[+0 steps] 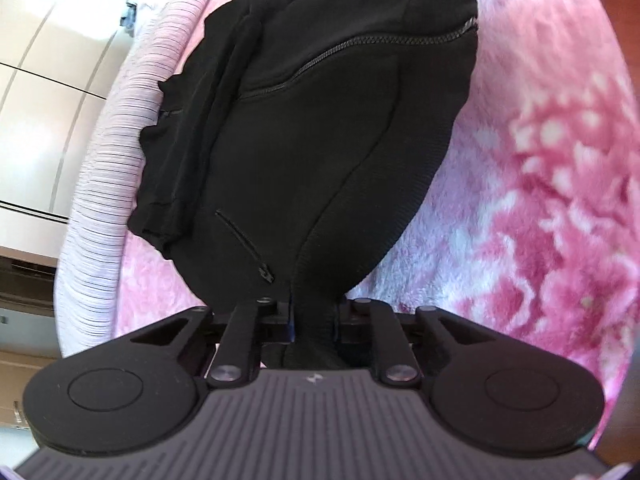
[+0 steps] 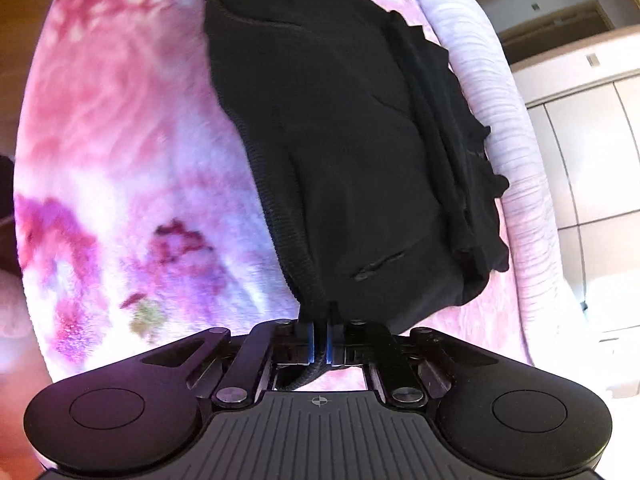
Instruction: Fold clothes
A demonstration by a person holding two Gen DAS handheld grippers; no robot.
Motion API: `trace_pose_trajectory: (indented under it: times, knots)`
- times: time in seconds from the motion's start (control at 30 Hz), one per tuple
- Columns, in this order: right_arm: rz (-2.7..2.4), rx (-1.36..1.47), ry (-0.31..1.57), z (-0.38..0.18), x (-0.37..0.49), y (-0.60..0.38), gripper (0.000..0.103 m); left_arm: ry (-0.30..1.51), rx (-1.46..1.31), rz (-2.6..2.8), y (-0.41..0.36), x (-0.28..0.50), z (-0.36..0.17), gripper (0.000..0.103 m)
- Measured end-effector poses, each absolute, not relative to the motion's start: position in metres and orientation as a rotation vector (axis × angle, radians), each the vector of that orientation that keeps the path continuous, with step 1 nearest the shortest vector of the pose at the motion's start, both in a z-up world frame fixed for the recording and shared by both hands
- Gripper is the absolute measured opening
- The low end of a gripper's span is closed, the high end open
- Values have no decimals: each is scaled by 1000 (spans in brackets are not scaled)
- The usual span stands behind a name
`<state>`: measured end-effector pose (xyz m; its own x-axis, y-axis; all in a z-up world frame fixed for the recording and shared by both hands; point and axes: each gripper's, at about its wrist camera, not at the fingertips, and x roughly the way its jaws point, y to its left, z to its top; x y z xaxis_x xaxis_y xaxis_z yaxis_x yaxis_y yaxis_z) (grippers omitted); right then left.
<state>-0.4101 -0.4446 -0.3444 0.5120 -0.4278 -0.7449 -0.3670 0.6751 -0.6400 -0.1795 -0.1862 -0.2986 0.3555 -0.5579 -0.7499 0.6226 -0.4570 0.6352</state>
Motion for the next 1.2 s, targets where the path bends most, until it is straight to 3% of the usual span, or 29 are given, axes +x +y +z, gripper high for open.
trace_pose_trajectory:
  times: [0.27, 0.8, 0.97, 1.2]
  knots:
    - [-10, -812, 1066, -289, -437, -431, 2, 109, 1492, -1409, -149, -193, -254, 2]
    - [108, -629, 1200, -208, -546, -365, 2, 416, 1426, -1519, -59, -292, -173, 2]
    - [118, -628, 1175, -170, -551, -375, 2, 476, 1361, -1487, -82, -276, -130, 2]
    - [154, -683, 1056, -100, -489, -453, 2, 632, 1174, -1471, -185, -167, -65, 2]
